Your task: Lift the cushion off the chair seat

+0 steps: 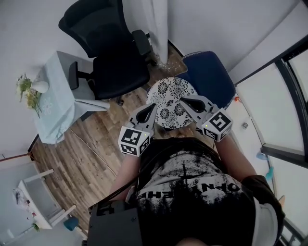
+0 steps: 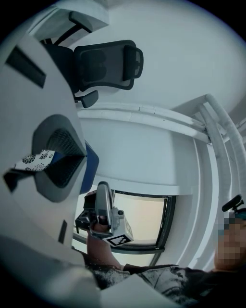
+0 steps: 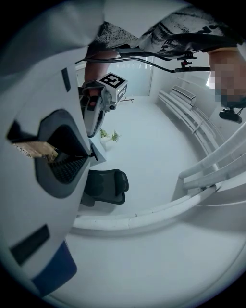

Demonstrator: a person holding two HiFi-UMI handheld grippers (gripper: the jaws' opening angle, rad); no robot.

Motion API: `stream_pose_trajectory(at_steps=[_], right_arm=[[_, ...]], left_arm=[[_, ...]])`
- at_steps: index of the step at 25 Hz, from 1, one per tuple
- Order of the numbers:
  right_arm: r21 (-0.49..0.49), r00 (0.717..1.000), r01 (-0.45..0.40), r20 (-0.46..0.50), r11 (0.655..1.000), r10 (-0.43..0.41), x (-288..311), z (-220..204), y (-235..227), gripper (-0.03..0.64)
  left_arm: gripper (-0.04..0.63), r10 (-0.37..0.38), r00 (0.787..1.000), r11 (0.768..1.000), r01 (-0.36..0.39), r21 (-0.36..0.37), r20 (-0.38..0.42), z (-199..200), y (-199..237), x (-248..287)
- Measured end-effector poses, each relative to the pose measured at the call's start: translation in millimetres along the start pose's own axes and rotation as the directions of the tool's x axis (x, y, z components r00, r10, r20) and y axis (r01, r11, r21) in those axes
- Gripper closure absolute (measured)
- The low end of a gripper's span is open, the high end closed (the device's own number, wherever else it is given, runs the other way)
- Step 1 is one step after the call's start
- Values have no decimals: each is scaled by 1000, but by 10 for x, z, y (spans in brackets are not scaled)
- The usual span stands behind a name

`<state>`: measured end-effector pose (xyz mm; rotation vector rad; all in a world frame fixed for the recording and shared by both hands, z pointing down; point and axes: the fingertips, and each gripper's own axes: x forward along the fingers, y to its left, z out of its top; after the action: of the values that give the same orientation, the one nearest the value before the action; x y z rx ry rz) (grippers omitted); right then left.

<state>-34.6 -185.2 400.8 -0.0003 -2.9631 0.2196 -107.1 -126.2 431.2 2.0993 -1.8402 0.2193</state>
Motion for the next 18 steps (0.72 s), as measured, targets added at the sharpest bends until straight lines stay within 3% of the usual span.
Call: stream_pose_trajectory(at_steps=[9, 18], right_arm=[[10, 990, 136, 24, 991, -136, 413, 186, -135, 600], [41, 964, 266, 10, 963, -266, 725, 44, -201, 600]], left_arm=[[581, -139, 990, 989, 140, 51, -17, 204, 504, 163], [580, -268, 961, 960, 273, 64, -74, 116, 852, 291]])
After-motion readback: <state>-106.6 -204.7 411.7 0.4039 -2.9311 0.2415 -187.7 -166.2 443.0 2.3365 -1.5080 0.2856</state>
